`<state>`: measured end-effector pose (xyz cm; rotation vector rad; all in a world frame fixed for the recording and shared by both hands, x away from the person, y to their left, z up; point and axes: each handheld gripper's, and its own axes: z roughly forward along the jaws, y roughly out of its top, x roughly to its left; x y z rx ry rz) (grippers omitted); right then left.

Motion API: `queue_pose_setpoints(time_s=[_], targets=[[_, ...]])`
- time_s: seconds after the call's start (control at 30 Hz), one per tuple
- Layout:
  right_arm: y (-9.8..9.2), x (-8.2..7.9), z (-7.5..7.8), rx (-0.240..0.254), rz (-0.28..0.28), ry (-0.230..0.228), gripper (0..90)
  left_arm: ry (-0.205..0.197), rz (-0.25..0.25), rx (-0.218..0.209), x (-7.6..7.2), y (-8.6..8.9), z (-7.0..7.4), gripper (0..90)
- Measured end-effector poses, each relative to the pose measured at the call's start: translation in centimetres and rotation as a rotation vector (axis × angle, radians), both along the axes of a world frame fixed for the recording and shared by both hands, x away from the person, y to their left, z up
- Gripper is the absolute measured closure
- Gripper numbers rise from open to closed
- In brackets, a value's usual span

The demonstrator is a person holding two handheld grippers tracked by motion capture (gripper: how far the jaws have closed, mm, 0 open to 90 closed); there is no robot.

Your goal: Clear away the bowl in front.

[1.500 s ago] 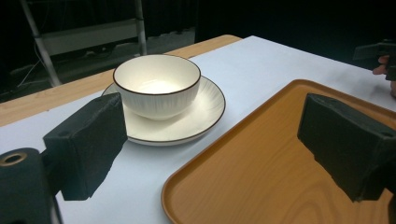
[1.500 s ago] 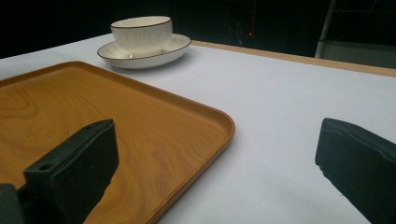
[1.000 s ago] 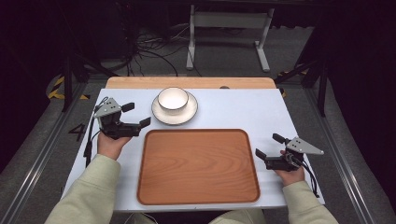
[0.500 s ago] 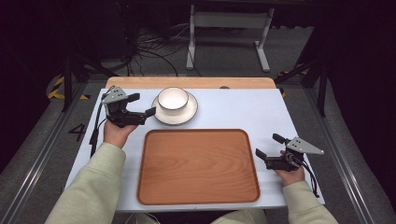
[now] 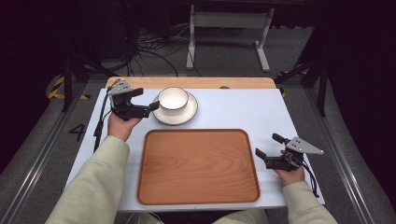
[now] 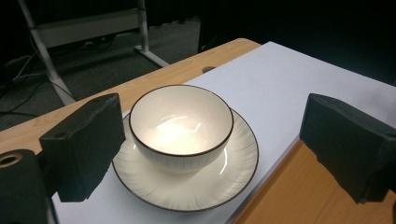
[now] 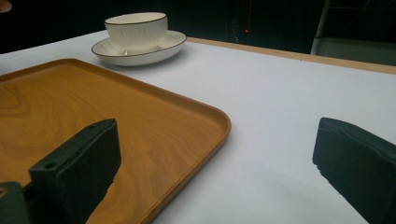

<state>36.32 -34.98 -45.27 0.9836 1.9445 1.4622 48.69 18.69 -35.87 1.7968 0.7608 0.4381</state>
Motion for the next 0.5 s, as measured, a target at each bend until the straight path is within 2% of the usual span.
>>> queue_pose_setpoints(time_s=[0.07,0.27,0.5], targets=[[0.0,0.0,0.0,-0.004,-0.004,0.003,1.6,-0.002,-0.002,-0.001,0.2,-0.2,0.2,7.7],[0.0,0.0,0.0,-0.008,-0.011,0.012,0.2,-0.025,-0.022,0.036,0.8,-0.7,0.9,7.8],[0.1,0.0,0.1,-0.021,-0.004,0.016,0.2,-0.012,-0.052,0.074,1.8,-1.4,1.4,7.1]])
